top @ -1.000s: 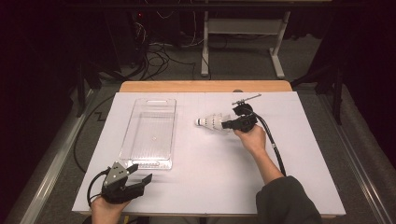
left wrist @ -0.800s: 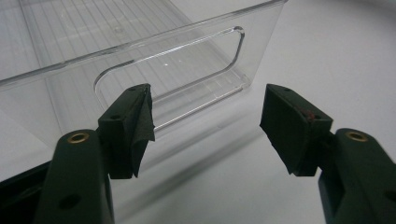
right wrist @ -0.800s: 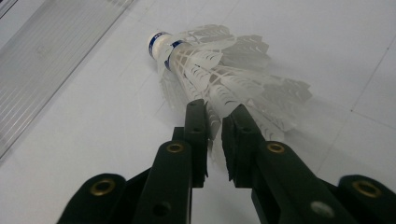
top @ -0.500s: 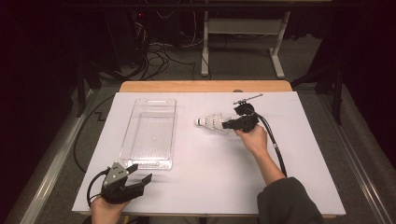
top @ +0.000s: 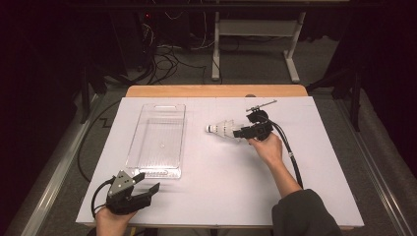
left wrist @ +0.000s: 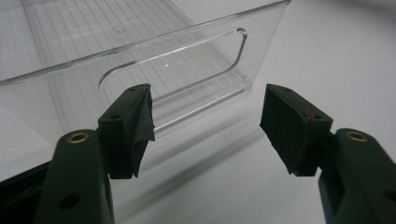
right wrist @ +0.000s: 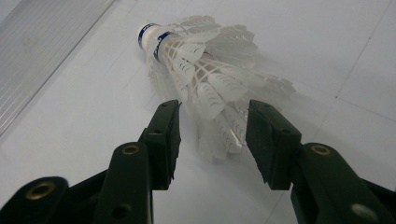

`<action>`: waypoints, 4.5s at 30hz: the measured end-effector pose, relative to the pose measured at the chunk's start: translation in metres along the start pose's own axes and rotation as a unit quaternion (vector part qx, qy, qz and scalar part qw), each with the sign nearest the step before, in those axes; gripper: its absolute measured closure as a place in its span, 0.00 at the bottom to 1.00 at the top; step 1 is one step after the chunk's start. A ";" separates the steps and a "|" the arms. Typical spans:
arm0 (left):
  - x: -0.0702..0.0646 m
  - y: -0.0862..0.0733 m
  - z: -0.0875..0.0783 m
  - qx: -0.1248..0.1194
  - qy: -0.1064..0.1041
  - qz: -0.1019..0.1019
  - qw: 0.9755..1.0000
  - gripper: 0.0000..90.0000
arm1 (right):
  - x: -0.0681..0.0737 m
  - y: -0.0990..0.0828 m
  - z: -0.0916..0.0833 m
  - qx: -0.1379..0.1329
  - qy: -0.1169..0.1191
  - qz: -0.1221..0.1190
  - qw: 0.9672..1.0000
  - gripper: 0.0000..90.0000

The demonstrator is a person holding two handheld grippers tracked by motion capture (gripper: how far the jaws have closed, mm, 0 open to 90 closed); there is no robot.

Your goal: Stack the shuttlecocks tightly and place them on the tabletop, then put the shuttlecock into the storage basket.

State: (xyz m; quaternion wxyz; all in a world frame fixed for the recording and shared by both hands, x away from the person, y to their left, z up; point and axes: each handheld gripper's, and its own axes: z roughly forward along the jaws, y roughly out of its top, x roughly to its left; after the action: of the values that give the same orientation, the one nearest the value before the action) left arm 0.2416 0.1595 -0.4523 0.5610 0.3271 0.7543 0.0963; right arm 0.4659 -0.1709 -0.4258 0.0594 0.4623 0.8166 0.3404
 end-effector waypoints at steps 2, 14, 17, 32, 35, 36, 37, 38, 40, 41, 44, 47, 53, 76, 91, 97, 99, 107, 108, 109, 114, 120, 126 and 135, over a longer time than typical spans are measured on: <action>0.000 0.000 0.000 0.002 0.001 -0.001 1.000 0.39 | 0.001 -0.002 -0.002 -0.001 -0.001 0.000 1.000 0.60; 0.001 0.000 -0.002 0.000 0.000 -0.004 1.000 0.39 | 0.005 -0.012 -0.006 -0.014 0.000 -0.010 1.000 0.59; 0.001 0.000 -0.003 0.000 0.000 -0.004 1.000 0.39 | 0.007 -0.014 -0.006 -0.017 -0.005 -0.016 1.000 0.57; 0.002 0.001 -0.003 0.000 0.000 -0.006 1.000 0.39 | 0.014 -0.015 -0.003 -0.030 -0.021 -0.030 0.999 0.48; 0.000 0.000 -0.003 0.001 0.004 -0.012 1.000 0.39 | 0.016 -0.014 -0.001 -0.034 -0.025 -0.039 0.998 0.47; 0.000 0.000 -0.002 0.001 0.003 -0.010 1.000 0.39 | 0.016 -0.013 -0.001 -0.036 -0.025 -0.040 0.998 0.46; 0.001 0.000 -0.002 0.001 0.001 -0.006 1.000 0.39 | 0.017 -0.013 -0.001 -0.037 -0.025 -0.039 0.998 0.46; 0.001 0.000 -0.002 0.000 0.000 -0.006 1.000 0.39 | 0.017 -0.013 0.000 -0.038 -0.026 -0.040 0.998 0.45; 0.000 0.001 -0.002 0.000 0.000 -0.006 1.000 0.39 | 0.017 -0.012 -0.001 -0.040 -0.027 -0.038 0.998 0.45; 0.001 0.000 -0.002 0.002 -0.002 -0.002 1.000 0.39 | 0.016 -0.012 -0.001 -0.041 -0.027 -0.038 0.998 0.45; 0.000 -0.001 -0.002 0.002 -0.003 0.000 1.000 0.39 | 0.016 -0.012 0.000 -0.038 -0.028 -0.033 0.998 0.44; 0.000 0.000 -0.002 0.001 -0.003 0.000 1.000 0.39 | 0.015 -0.011 0.002 -0.041 -0.028 -0.035 0.998 0.43; -0.001 -0.001 -0.001 0.000 -0.003 0.001 1.000 0.39 | 0.017 -0.009 0.007 -0.042 -0.030 -0.033 0.998 0.43; 0.000 -0.001 -0.002 0.002 -0.006 0.009 1.000 0.39 | 0.023 0.004 0.021 -0.048 -0.024 -0.023 0.998 0.42; 0.000 -0.001 -0.003 0.002 -0.007 0.010 1.000 0.39 | 0.024 0.006 0.034 -0.036 -0.010 0.000 0.999 0.49; 0.000 -0.001 -0.003 0.002 -0.007 0.010 1.000 0.39 | 0.026 0.009 0.035 -0.032 -0.010 0.004 0.999 0.57; 0.000 -0.001 -0.003 0.002 -0.007 0.009 1.000 0.39 | 0.026 0.010 0.035 -0.032 -0.009 0.004 0.999 0.60; 0.000 -0.001 -0.003 0.002 -0.007 0.009 1.000 0.39 | 0.029 0.012 0.037 -0.030 -0.013 0.002 0.999 0.71; 0.000 -0.001 -0.003 0.002 -0.007 0.009 1.000 0.39 | 0.029 0.013 0.037 -0.028 -0.012 0.004 1.000 0.73; 0.000 -0.001 -0.003 0.003 -0.007 0.010 1.000 0.39 | 0.029 0.013 0.037 -0.028 -0.012 0.004 1.000 0.75; 0.000 -0.001 -0.003 0.003 -0.006 0.008 1.000 0.39 | 0.029 0.014 0.037 -0.024 -0.006 0.005 1.000 0.83; 0.000 -0.001 -0.003 0.003 -0.007 0.009 1.000 0.39 | 0.029 0.013 0.038 -0.021 0.001 0.007 1.000 0.90; 0.000 -0.001 -0.003 0.002 -0.007 0.008 1.000 0.39 | 0.030 0.013 0.038 -0.022 0.006 0.000 1.000 0.92; 0.000 -0.001 -0.003 0.001 -0.006 0.007 1.000 0.39 | 0.032 0.013 0.038 -0.024 0.010 -0.006 1.000 0.93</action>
State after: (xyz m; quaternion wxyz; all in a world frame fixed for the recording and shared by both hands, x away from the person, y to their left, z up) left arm 0.2386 0.1597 -0.4516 0.5648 0.3332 0.7487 0.0971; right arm 0.4723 -0.1222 -0.4399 0.0647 0.4524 0.8116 0.3640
